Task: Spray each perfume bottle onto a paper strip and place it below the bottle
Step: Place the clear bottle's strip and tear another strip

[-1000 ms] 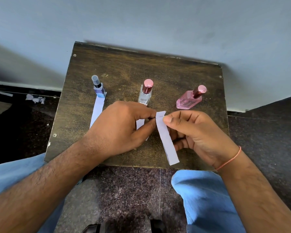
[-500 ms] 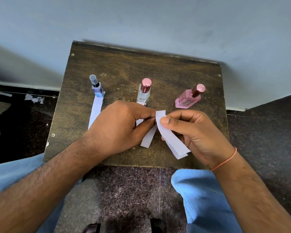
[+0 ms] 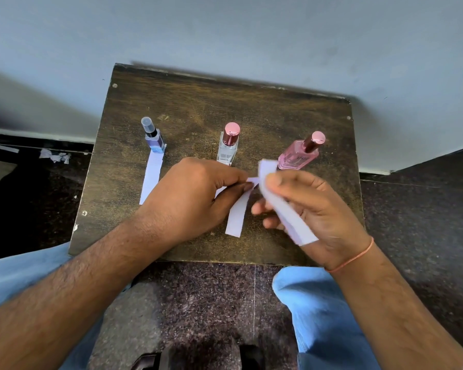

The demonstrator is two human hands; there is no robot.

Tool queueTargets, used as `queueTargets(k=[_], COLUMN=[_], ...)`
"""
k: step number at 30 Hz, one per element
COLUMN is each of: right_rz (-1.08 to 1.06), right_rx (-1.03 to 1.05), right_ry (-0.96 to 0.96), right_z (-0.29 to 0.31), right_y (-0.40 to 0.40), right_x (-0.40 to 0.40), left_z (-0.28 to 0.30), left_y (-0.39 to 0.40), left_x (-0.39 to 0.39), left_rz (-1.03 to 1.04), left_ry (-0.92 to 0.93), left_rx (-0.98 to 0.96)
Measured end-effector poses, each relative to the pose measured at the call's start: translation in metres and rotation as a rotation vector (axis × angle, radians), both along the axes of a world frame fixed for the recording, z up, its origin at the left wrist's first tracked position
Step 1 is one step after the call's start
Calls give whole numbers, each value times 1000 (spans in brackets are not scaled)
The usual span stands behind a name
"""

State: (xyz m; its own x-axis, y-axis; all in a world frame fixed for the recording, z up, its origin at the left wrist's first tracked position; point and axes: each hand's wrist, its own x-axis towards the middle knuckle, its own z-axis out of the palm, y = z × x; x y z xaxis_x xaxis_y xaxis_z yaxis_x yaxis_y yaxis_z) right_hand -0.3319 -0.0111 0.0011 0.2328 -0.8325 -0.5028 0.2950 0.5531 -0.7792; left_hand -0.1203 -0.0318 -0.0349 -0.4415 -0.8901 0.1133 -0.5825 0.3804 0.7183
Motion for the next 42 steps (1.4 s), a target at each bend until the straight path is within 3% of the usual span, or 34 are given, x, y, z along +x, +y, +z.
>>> queueTargets(k=[2, 4, 7, 14, 22, 32, 42], right_rz=[-55, -30, 59, 264, 119, 12, -63], right_rx=[-57, -148, -194, -76, 8, -36, -516], right_ry=[-102, -80, 46, 482, 830, 998, 1114], right_z=[7, 17, 24, 12, -12, -27, -32], right_y=[-4, -7, -6, -7, -8, -8, -12], right_x=[-8, -18, -32, -67, -115, -140, -110], left_z=[-6, -8, -5, -4, -3, -5, -3], left_y=[0, 2, 2, 0, -1, -1, 3], left_x=[2, 2, -2, -15, -27, -37, -33], left_rz=[45, 86, 92, 13, 36, 59, -19], left_ry=[6, 103, 241, 376, 413, 415, 366], left_rx=[108, 305, 519, 712, 766, 693, 570])
